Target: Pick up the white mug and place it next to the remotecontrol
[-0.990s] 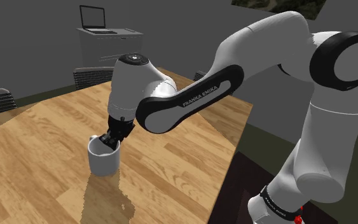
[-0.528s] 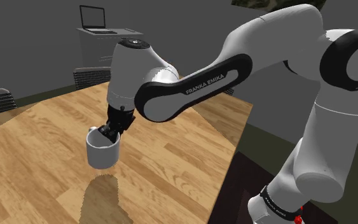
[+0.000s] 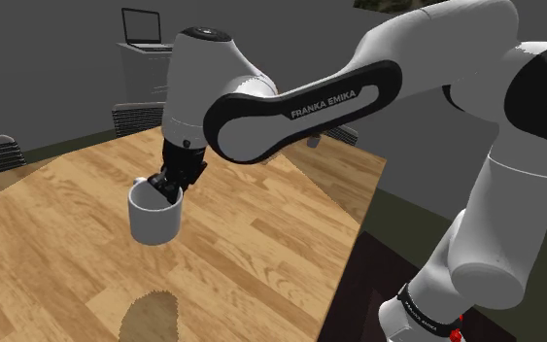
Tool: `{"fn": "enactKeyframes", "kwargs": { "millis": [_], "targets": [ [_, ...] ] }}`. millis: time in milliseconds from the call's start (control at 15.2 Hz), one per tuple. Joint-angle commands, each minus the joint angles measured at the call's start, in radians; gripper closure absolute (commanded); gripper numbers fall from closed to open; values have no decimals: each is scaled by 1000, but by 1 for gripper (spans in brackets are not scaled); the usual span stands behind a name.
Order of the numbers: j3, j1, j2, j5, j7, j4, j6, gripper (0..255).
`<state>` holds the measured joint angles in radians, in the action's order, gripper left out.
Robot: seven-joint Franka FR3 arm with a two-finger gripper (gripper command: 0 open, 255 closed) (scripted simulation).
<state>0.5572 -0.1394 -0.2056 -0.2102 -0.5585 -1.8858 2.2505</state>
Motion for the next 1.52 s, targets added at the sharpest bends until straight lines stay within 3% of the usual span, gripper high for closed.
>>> {"fn": "enactKeyframes", "kwargs": {
  "millis": [0, 924, 1452],
  "targets": [
    [3, 2, 11, 10, 7, 17, -25, 255],
    [14, 7, 55, 53, 44, 152, -196, 255],
    [-64, 133, 200, 185, 283, -6, -148, 255]
  ]
}}
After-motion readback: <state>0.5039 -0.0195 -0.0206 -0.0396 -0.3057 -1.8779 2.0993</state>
